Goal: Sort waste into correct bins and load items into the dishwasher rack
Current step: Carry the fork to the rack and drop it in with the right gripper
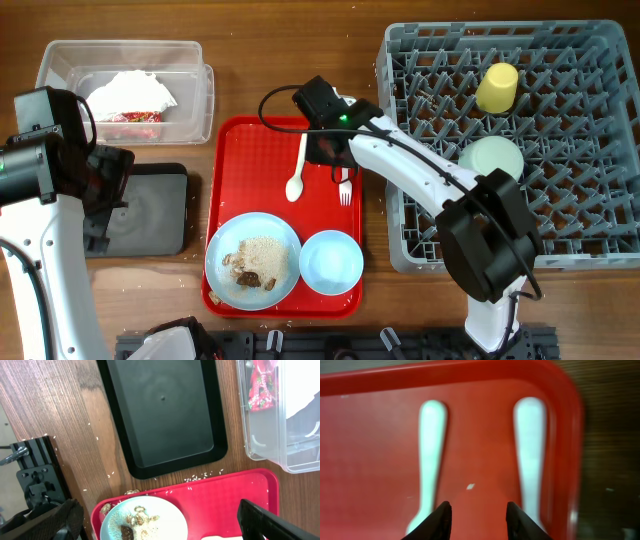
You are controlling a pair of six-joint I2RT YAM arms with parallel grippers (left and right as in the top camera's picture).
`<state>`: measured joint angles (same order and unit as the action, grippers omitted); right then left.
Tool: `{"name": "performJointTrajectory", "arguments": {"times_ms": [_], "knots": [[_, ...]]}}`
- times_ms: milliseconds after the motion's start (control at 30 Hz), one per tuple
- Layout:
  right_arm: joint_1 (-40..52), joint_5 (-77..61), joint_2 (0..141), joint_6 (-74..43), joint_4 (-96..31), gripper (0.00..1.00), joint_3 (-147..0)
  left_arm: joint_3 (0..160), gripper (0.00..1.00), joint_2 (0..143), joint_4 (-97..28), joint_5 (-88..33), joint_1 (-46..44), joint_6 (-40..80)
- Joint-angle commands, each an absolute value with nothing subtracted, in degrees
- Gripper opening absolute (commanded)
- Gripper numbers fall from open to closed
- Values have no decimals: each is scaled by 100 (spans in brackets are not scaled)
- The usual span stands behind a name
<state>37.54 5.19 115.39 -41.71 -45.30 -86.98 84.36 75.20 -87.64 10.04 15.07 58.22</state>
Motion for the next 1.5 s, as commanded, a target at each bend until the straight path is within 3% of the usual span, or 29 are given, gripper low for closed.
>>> {"name": "performJointTrajectory", "arguments": {"times_ms": [0, 533, 933, 1000, 1167, 1467], "knots": [[3682, 989, 11487, -3529, -4617, 38, -8680, 8418, 100, 7489, -8770, 1100, 1529, 5918], [3645, 156, 11491, -3288, -4775, 38, -7988, 8418, 100, 7489, -8770, 1100, 1529, 5918], [3647, 62, 11491, -3151, -4781, 44, -7583, 8418, 100, 7489, -8770, 1100, 1529, 5918], [3647, -12, 11491, -3144, -4768, 41, -7583, 8418, 100, 7489, -8770, 1100, 1529, 5918], [3647, -12, 11491, -3166, -4762, 24, -7583, 8418, 100, 7489, -8770, 1100, 1529, 5918], [3645, -12, 11485, -3208, -4779, 14, -7776, 8418, 100, 7489, -8770, 1100, 1529, 5918]]}}
